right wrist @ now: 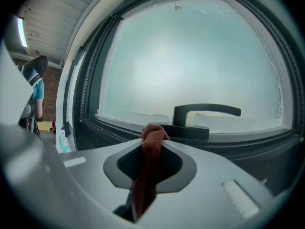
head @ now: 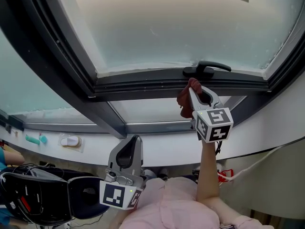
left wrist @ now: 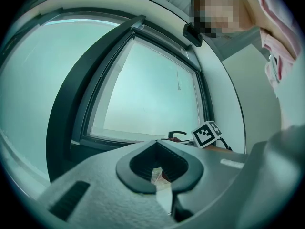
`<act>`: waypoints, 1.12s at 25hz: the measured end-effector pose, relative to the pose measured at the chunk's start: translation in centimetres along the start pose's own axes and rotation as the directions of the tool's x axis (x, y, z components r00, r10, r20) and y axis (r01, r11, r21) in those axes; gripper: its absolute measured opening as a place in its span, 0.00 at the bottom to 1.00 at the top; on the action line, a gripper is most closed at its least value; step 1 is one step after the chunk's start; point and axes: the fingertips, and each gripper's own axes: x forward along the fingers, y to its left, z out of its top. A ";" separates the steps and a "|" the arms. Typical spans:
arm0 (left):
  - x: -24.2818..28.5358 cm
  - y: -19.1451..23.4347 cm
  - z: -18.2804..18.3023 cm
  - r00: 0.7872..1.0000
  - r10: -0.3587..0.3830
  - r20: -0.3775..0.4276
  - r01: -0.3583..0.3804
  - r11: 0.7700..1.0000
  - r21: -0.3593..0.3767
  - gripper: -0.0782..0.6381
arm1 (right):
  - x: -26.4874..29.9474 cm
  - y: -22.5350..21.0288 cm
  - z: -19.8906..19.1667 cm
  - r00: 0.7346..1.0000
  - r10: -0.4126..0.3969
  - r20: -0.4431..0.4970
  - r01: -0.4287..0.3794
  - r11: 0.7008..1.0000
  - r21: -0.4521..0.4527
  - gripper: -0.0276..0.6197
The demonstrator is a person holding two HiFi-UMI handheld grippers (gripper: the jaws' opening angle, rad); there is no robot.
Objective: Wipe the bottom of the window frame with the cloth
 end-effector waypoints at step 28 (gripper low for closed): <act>-1.7 0.3 0.6 0.999 -0.043 0.003 0.043 0.999 -0.006 0.11 | -1.5 -3.8 -1.0 0.987 -0.158 -0.014 0.158 0.987 0.001 0.13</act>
